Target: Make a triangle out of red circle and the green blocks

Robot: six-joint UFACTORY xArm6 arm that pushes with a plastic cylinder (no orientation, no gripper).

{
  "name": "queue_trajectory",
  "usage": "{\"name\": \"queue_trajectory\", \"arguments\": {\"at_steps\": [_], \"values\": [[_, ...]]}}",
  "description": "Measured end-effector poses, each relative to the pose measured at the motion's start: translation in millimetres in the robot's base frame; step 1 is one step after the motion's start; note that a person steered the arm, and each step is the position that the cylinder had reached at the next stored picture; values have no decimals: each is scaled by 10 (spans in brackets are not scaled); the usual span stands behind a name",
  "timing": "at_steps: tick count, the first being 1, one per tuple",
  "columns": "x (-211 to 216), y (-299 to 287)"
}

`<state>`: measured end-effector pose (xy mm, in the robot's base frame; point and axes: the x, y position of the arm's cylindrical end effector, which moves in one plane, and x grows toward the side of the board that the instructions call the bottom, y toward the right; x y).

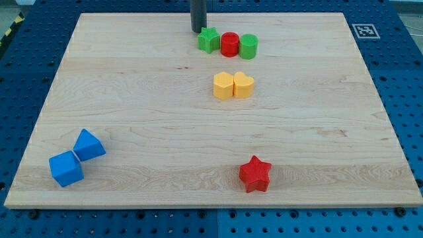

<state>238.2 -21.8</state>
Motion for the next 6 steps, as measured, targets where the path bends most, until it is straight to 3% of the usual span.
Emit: {"name": "queue_trajectory", "arguments": {"at_steps": [2,3,6], "values": [[144,781],[403,751],[612,612]]}}
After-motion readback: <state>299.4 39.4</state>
